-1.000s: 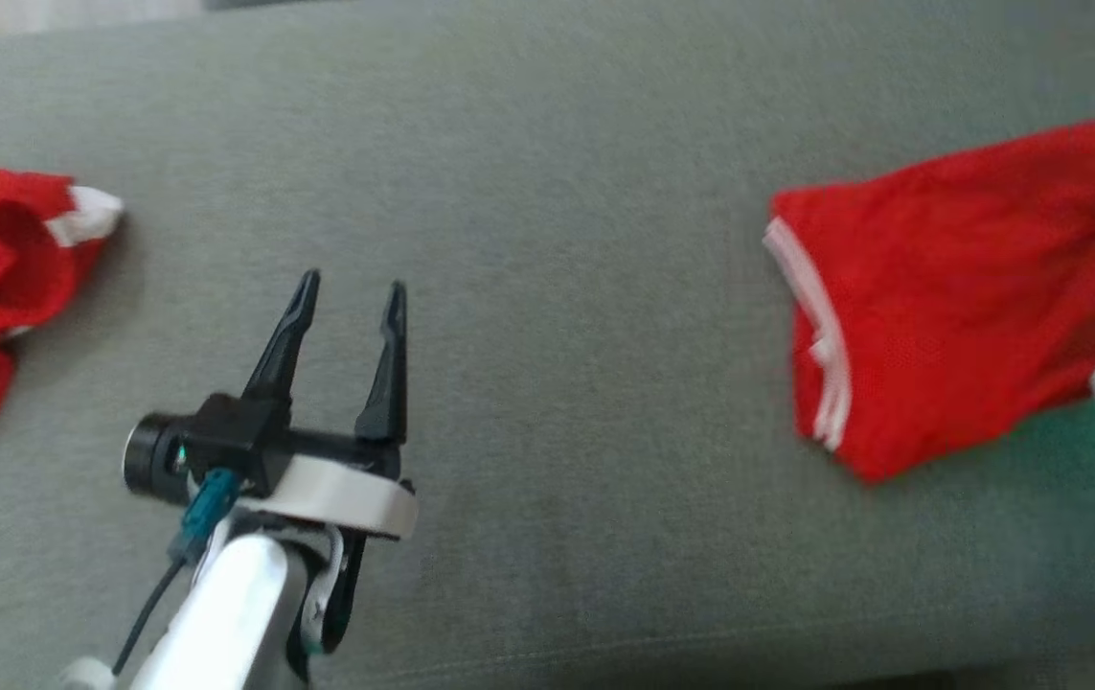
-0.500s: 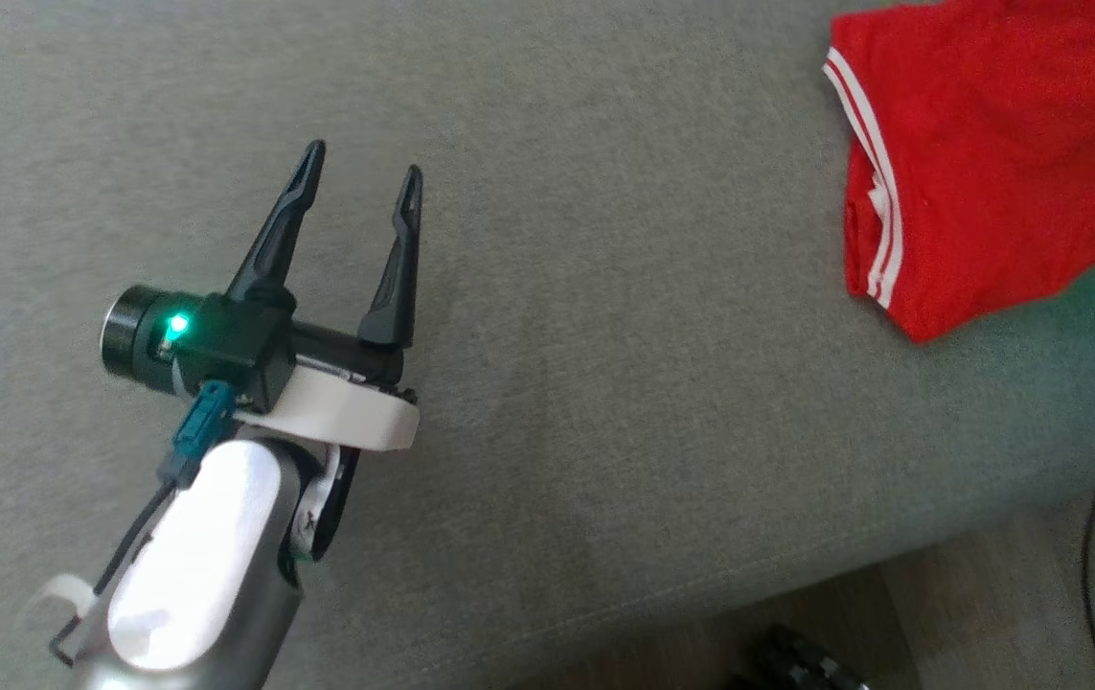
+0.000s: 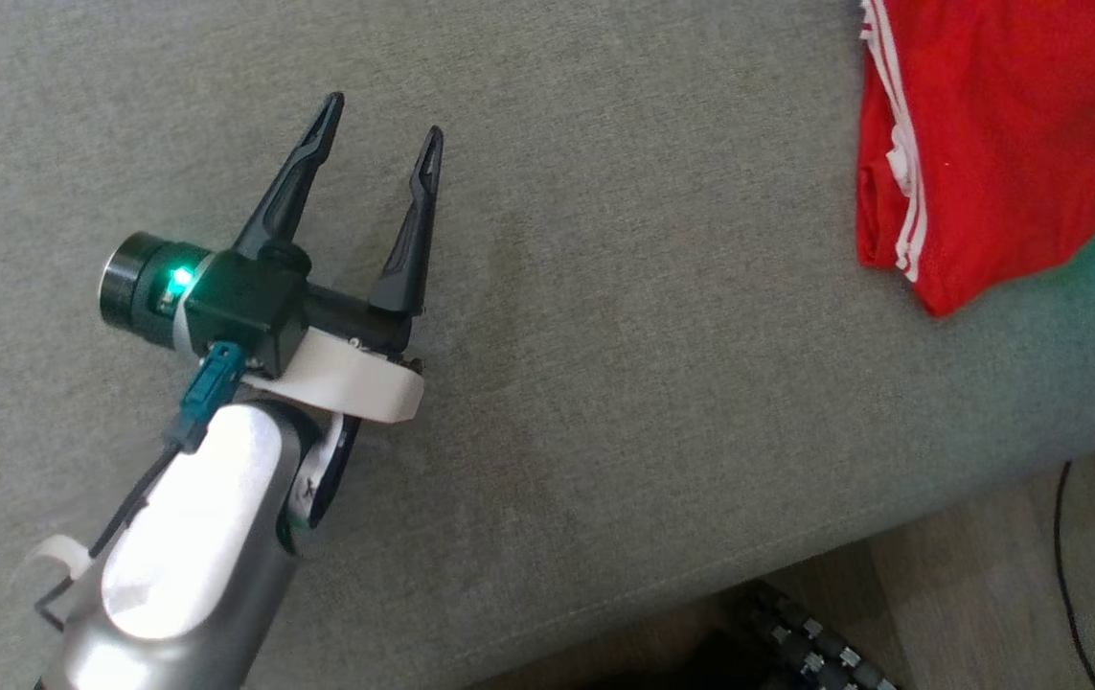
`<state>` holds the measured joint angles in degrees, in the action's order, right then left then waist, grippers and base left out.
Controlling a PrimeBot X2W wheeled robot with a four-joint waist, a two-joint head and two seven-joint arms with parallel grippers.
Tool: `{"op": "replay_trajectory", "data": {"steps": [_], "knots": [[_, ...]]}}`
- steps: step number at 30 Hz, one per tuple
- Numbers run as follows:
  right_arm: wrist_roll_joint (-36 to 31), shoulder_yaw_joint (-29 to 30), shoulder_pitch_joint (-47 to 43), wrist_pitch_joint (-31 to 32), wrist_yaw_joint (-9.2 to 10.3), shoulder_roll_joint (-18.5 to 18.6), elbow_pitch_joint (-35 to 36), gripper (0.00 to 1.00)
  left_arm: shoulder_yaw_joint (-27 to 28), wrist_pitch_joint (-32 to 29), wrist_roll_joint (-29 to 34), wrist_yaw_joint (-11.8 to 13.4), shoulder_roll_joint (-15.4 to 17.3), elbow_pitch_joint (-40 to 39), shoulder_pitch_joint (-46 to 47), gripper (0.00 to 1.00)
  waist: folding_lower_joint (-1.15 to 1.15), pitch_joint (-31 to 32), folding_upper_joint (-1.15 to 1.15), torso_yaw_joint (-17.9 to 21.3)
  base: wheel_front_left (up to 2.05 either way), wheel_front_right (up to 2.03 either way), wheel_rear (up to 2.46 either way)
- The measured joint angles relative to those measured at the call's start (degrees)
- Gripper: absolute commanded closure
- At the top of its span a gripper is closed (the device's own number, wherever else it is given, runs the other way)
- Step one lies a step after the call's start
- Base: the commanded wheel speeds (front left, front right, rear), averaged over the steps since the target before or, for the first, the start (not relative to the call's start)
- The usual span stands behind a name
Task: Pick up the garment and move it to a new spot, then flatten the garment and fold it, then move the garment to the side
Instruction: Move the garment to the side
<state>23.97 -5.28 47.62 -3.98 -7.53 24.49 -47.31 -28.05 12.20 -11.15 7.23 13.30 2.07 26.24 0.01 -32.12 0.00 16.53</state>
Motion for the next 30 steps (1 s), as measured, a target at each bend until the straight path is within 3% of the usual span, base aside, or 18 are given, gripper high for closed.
{"op": "replay_trajectory", "data": {"steps": [9,13,19,26,30], "knots": [[-2.85,1.04,-0.67,-8.05,0.00,-0.60,-0.16,0.00,0.41,0.77,-1.13,0.86,0.29,1.69,-2.19,0.00,0.00,4.61,0.00,-0.80,0.00,0.00,0.00],[-5.30,1.67,-5.33,-9.27,0.00,-1.76,6.68,0.00,0.96,1.12,-2.34,1.60,0.20,2.40,-6.23,0.00,0.00,8.19,0.00,-1.32,0.00,0.00,0.00],[-9.00,2.35,-18.22,-9.61,0.00,-8.15,20.01,0.00,2.19,1.59,-4.08,3.39,-0.12,2.74,-11.16,0.00,0.00,13.75,0.00,-2.74,0.00,0.00,0.00],[-12.60,1.48,-31.06,-4.52,0.00,-15.33,34.10,0.00,3.53,2.03,-5.32,4.93,-0.32,2.72,-15.90,0.00,-0.01,18.97,0.00,-6.46,0.00,0.00,0.00],[-13.32,0.13,-34.57,-2.47,0.00,-17.22,38.07,0.00,4.36,2.04,-5.77,5.36,-0.29,2.68,-17.83,0.00,-0.01,20.81,0.00,-8.49,0.00,0.00,0.00]]}}
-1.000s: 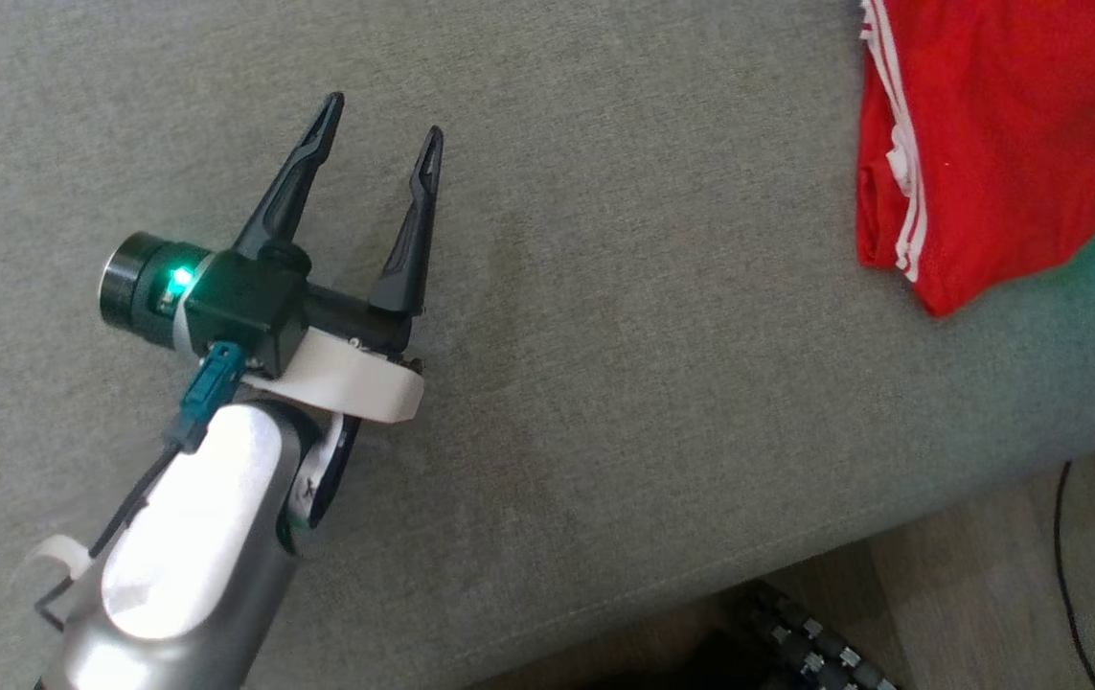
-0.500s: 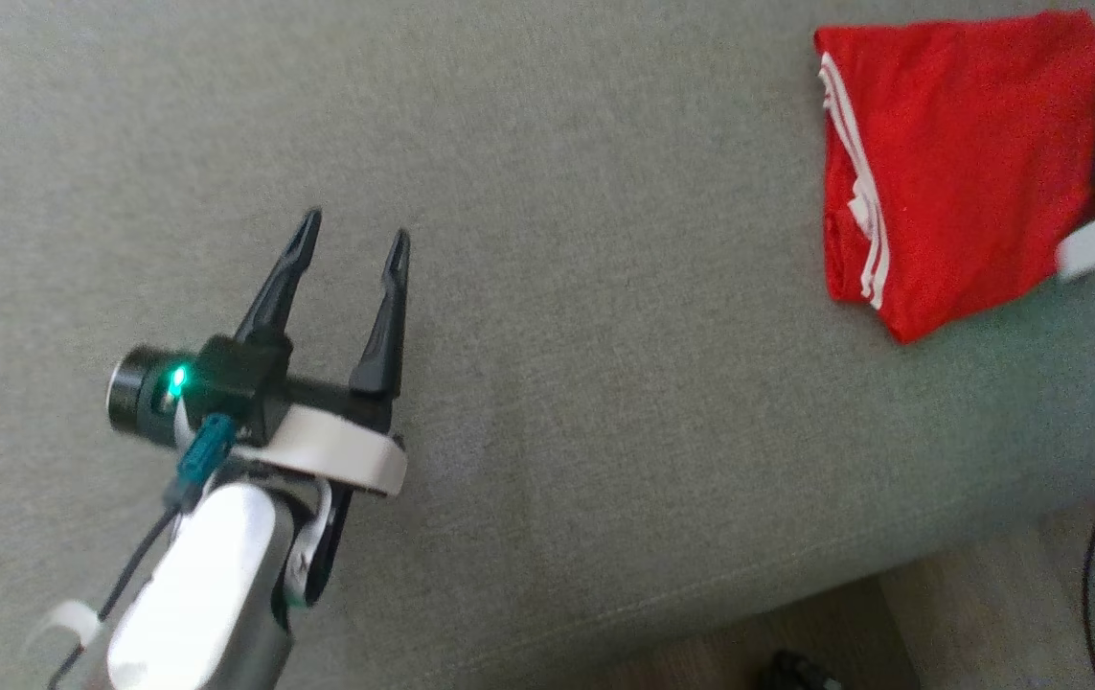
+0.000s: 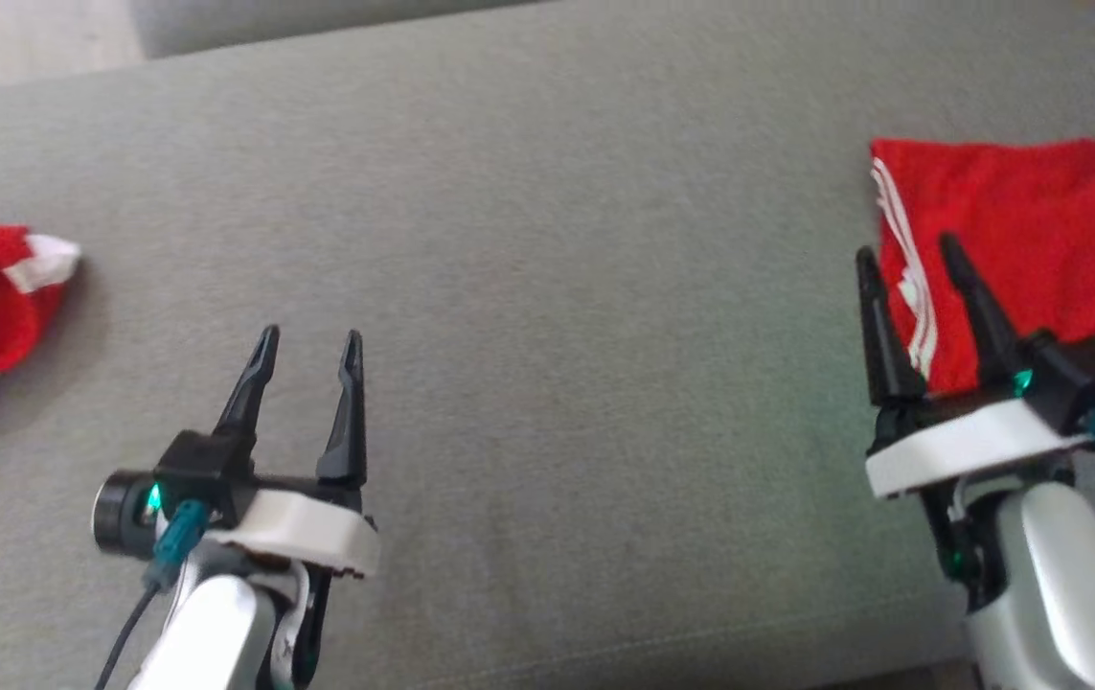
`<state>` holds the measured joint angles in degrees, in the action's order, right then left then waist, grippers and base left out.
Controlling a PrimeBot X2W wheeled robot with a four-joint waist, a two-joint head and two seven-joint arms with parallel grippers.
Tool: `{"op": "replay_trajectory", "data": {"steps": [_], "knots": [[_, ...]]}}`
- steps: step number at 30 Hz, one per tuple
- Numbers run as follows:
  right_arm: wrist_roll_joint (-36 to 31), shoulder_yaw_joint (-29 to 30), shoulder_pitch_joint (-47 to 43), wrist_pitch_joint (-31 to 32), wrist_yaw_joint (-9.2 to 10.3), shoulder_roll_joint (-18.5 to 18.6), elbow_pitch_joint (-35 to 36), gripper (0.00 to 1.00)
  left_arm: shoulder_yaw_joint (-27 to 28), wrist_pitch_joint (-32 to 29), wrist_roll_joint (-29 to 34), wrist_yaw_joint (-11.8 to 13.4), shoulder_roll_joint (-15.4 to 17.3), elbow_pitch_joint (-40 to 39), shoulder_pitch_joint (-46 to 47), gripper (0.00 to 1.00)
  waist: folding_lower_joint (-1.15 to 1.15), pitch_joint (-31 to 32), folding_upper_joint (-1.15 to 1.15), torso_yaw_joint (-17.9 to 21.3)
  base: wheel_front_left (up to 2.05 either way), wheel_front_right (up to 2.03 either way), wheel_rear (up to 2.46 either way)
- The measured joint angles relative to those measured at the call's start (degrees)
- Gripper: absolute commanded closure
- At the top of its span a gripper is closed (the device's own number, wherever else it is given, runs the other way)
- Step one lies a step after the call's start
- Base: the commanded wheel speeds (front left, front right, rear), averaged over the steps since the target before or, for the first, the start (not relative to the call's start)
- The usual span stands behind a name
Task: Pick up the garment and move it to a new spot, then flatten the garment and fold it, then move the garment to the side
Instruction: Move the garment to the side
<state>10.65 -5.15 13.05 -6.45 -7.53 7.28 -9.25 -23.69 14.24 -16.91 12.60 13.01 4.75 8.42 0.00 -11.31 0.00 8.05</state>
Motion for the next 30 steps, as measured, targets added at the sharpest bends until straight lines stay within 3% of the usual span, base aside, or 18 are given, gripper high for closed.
{"op": "replay_trajectory", "data": {"steps": [11,18,30], "knots": [[-1.16,0.01,-10.91,3.53,0.00,-3.02,5.82,0.00,0.27,0.04,-1.07,0.01,0.70,0.26,-6.31,0.00,0.00,7.61,0.00,-5.30,0.00,0.00,0.00],[-1.75,1.38,-16.00,5.13,-0.01,-3.44,7.99,0.00,0.27,-0.04,-1.66,1.03,1.48,-0.12,-10.92,0.00,0.00,11.74,0.00,-6.53,0.00,0.00,0.00],[-2.15,2.24,-18.96,6.49,0.00,-4.24,9.47,0.00,0.71,-0.11,-2.52,2.27,2.29,-0.74,-12.82,0.00,0.00,13.55,0.00,-7.52,0.00,0.00,0.00]]}}
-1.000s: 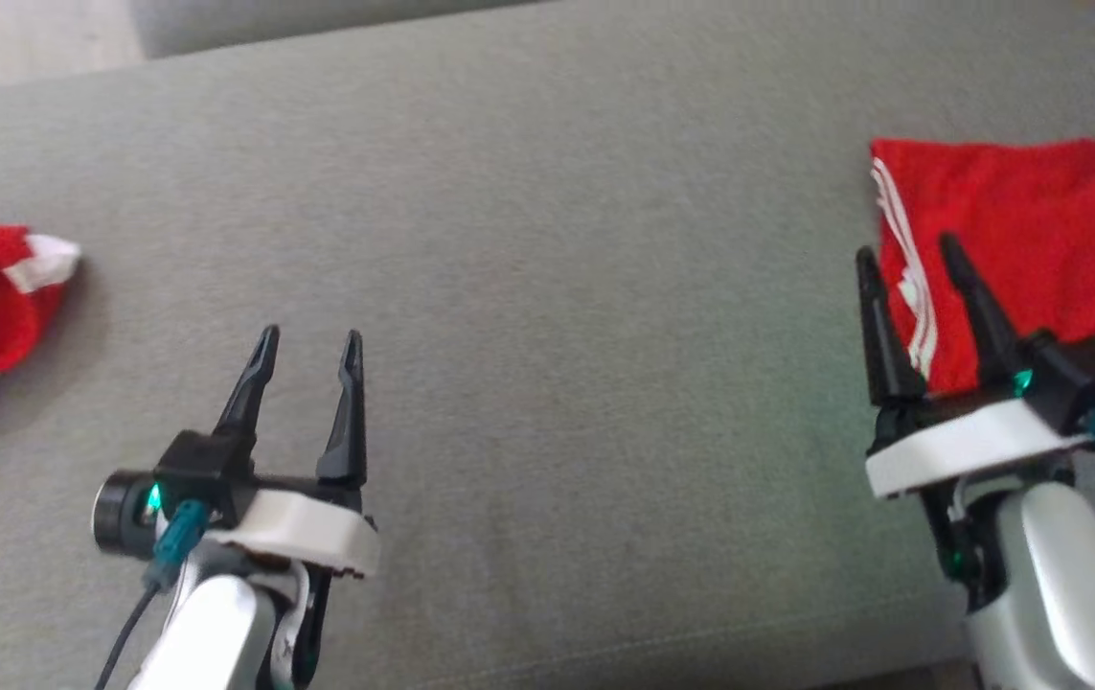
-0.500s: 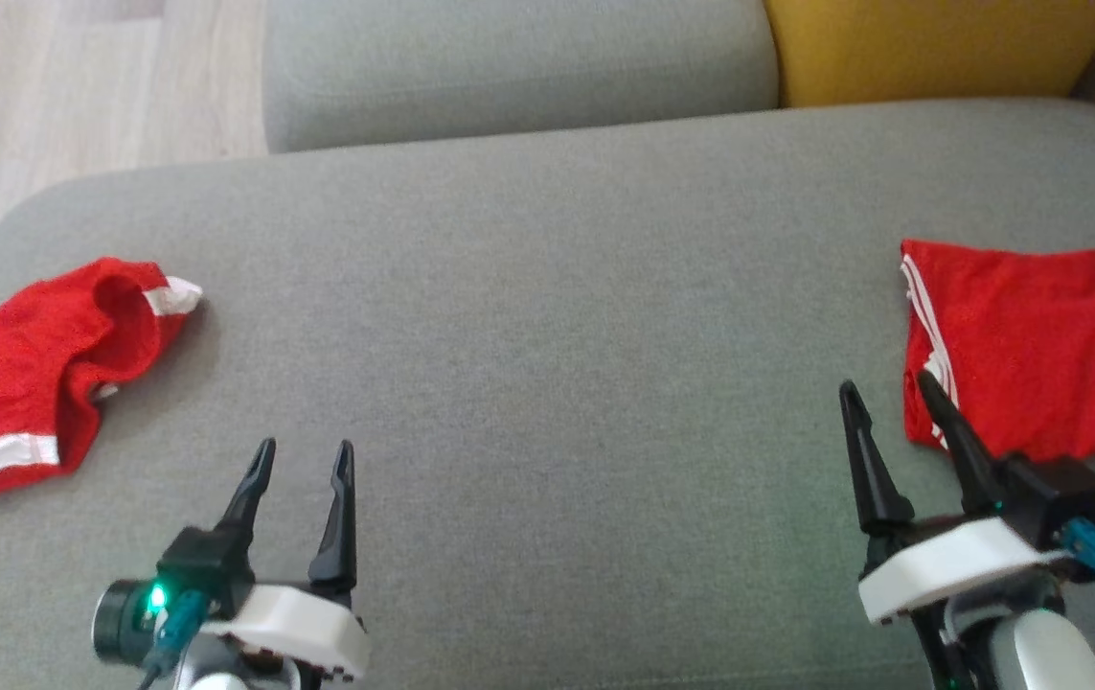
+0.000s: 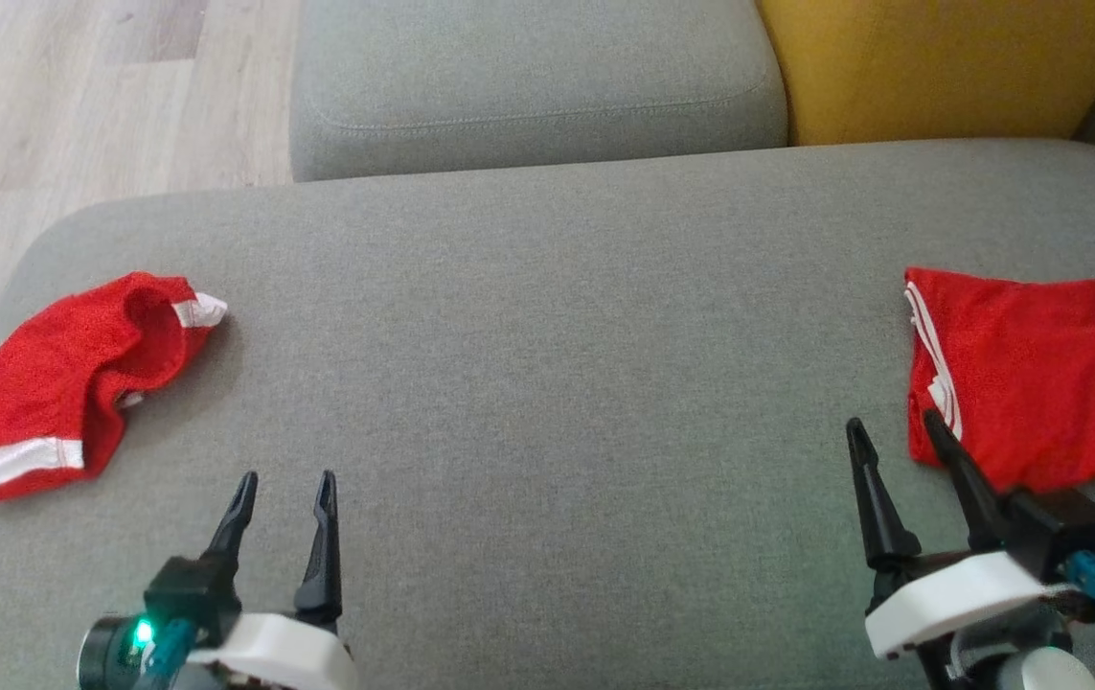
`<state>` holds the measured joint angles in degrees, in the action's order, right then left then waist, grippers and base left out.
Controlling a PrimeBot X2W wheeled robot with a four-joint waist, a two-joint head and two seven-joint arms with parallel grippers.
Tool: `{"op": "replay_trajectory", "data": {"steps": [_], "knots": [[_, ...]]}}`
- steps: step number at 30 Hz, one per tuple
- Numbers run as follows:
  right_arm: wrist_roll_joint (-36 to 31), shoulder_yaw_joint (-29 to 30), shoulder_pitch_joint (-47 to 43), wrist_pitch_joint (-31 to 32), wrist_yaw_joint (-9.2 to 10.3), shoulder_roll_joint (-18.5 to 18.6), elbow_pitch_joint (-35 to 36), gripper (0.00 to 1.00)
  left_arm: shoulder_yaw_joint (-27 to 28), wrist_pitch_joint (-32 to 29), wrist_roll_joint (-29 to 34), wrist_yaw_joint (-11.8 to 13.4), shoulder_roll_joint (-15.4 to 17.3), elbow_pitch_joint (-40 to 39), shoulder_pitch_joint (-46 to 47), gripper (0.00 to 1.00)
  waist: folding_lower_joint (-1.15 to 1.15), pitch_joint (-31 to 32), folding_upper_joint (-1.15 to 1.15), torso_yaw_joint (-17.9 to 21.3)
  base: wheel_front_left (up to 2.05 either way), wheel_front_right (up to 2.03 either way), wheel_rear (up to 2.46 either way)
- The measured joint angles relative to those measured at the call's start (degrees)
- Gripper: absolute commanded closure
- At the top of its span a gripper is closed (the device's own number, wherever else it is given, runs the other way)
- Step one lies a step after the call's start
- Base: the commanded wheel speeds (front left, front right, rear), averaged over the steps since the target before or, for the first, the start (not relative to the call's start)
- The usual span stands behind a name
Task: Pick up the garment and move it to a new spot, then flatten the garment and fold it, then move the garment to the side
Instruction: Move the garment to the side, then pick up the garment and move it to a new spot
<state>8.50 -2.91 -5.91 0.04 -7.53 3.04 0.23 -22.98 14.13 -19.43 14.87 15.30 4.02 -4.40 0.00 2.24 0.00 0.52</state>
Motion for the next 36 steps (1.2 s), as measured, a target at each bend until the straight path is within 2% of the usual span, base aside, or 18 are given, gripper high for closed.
{"op": "replay_trajectory", "data": {"steps": [4,28,36], "knots": [[0.00,0.64,-0.79,0.08,0.00,-0.16,0.19,0.00,-0.02,-0.01,0.00,0.76,0.05,-0.18,-1.56,0.00,0.00,0.22,0.00,-0.04,0.00,0.00,0.00],[0.01,1.77,-0.83,0.51,0.00,-0.31,0.55,0.00,-0.33,-0.51,0.00,1.33,0.54,-0.86,-1.47,0.00,0.00,-0.32,0.00,-0.85,0.00,0.00,0.00],[0.52,3.20,-3.50,0.49,0.00,-0.38,1.88,0.00,-0.48,-0.52,0.00,1.24,0.52,-0.45,-0.31,0.00,0.00,-0.29,0.00,-5.16,0.00,0.00,0.00]]}}
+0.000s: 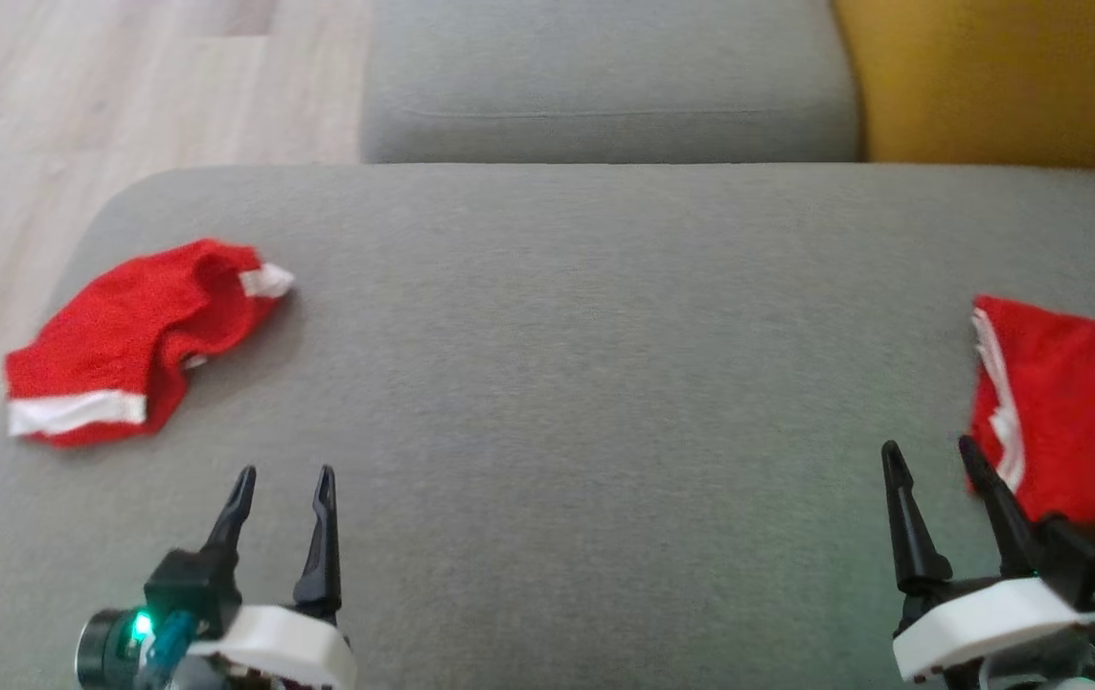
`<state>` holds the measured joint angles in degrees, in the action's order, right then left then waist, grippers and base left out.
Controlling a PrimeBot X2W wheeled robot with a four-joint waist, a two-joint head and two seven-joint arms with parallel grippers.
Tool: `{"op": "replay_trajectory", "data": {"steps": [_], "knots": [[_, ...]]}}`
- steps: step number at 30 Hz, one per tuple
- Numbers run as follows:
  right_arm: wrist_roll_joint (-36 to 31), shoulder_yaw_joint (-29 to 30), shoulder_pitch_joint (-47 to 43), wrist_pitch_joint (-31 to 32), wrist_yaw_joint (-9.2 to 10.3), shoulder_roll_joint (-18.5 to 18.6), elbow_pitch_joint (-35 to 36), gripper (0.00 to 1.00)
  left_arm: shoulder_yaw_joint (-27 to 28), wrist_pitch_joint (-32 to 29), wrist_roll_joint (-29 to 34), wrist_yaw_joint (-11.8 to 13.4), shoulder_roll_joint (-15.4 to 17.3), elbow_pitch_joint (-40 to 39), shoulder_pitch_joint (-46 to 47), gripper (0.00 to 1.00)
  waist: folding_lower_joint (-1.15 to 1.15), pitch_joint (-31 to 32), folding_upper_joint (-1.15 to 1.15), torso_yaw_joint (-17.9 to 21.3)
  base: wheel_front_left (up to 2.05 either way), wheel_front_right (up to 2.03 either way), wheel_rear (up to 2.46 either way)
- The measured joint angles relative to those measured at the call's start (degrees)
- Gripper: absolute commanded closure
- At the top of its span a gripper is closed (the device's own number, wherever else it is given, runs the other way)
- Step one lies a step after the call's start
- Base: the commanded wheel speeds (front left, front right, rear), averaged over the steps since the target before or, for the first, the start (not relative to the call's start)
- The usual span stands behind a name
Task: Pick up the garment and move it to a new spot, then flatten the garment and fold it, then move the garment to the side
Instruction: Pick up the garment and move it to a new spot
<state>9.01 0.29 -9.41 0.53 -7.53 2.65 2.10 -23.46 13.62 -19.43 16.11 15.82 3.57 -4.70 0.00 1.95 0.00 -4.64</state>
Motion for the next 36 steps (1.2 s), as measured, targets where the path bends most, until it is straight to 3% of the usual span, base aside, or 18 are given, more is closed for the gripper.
{"op": "replay_trajectory", "data": {"steps": [11,17,30,36], "knots": [[0.00,-0.58,-0.42,0.51,0.00,-0.09,1.52,0.00,0.08,0.11,-0.33,-0.04,-0.51,0.57,2.55,0.00,0.00,0.70,0.00,-11.76,0.00,0.00,0.00],[0.09,-1.29,-0.39,0.52,0.00,-0.10,1.51,0.00,0.31,0.19,-0.32,-0.04,-0.47,0.53,2.93,0.00,0.00,1.11,0.00,-16.30,0.00,0.00,0.00],[0.08,-1.41,-0.26,0.63,0.00,-0.11,1.09,0.00,0.67,0.60,-0.56,-0.07,-0.67,0.65,3.25,0.00,0.00,0.48,0.00,-17.59,0.00,0.00,0.00],[-0.30,-2.37,0.48,2.14,0.00,-0.11,1.96,0.00,1.40,0.67,-0.98,-2.08,-2.11,1.56,8.80,0.00,0.00,-2.06,0.00,-17.15,0.00,0.00,0.00]]}}
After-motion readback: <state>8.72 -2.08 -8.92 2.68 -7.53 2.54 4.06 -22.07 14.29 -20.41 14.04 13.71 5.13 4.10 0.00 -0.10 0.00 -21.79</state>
